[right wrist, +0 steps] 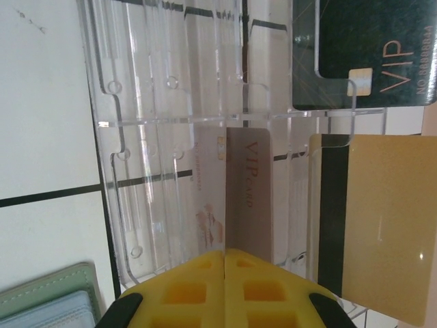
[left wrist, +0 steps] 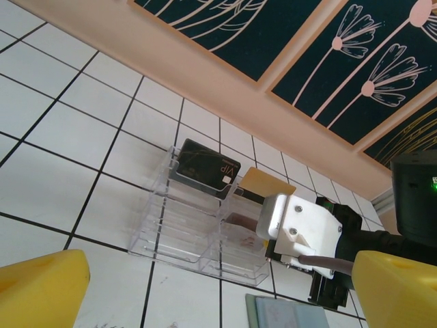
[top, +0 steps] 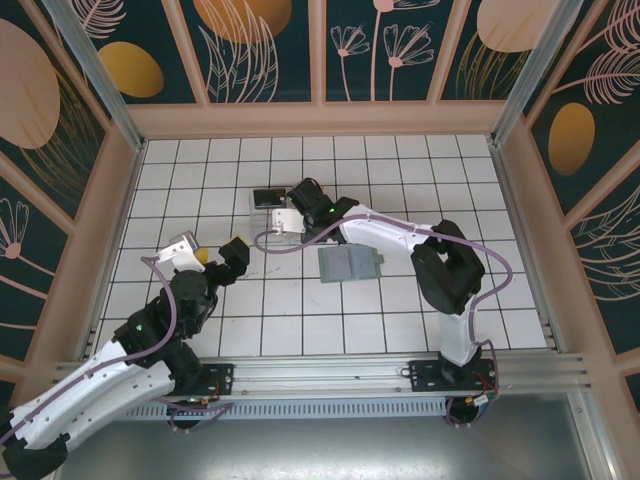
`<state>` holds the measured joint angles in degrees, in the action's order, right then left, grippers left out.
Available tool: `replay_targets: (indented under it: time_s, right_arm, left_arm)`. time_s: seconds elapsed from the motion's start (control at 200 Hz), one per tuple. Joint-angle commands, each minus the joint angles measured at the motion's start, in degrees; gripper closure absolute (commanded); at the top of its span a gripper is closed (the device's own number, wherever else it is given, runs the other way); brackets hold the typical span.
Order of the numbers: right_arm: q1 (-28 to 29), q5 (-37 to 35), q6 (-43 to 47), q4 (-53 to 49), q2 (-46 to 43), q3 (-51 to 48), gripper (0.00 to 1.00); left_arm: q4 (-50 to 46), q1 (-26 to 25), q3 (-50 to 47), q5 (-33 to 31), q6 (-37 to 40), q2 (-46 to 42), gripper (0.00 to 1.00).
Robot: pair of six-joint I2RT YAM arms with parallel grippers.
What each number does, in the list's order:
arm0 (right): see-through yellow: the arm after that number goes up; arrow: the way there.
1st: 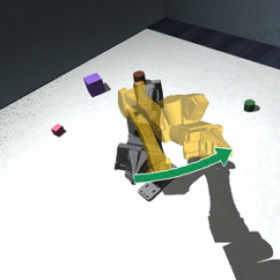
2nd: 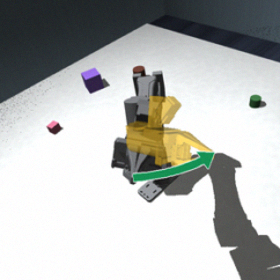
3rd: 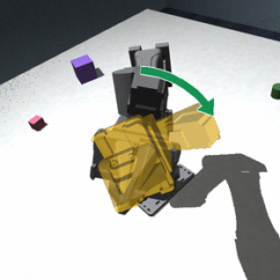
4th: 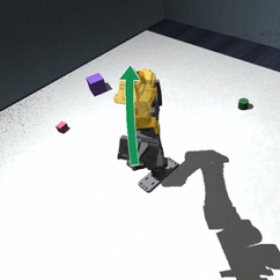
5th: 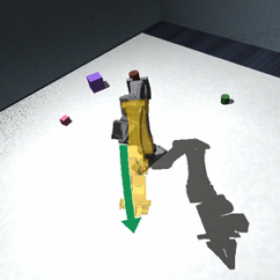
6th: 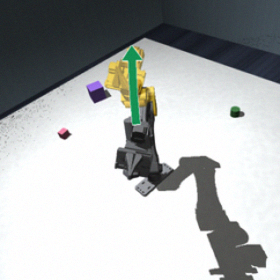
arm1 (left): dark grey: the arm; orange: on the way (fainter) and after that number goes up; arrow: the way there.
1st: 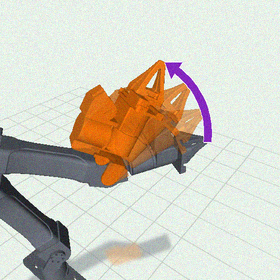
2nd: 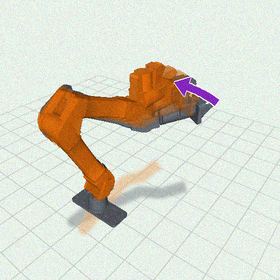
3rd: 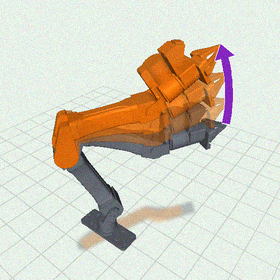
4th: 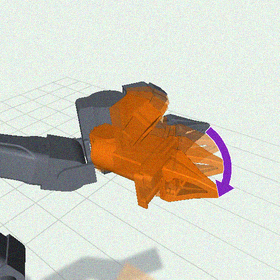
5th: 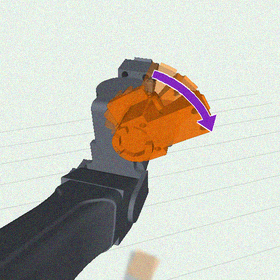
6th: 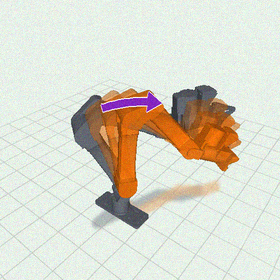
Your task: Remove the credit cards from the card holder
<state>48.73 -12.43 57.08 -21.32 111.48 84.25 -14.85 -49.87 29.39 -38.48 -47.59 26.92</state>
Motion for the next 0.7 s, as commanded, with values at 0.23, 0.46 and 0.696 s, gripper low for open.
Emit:
replay_targets:
  time_s: [0.23, 0.46, 0.696]
  right_arm:
    - [0.75, -0.54, -0.03, -0.53, -4.01, -0.63, 1.00]
    - [0.42, -1.26, 0.23, -0.38, -5.01, -2.50, 1.00]
    - [-0.21, -1.57, 0.14, 0.23, -4.61, -4.14, 1.00]
  left_arm:
    - [-0.79, 0.21, -0.48, -0.90, 0.44, -0.52, 0.01]
    - [-0.57, 0.25, -0.64, -0.63, 0.31, -0.52, 0.01]
    - [-0.44, 0.23, -0.76, -0.47, 0.40, -0.41, 0.01]
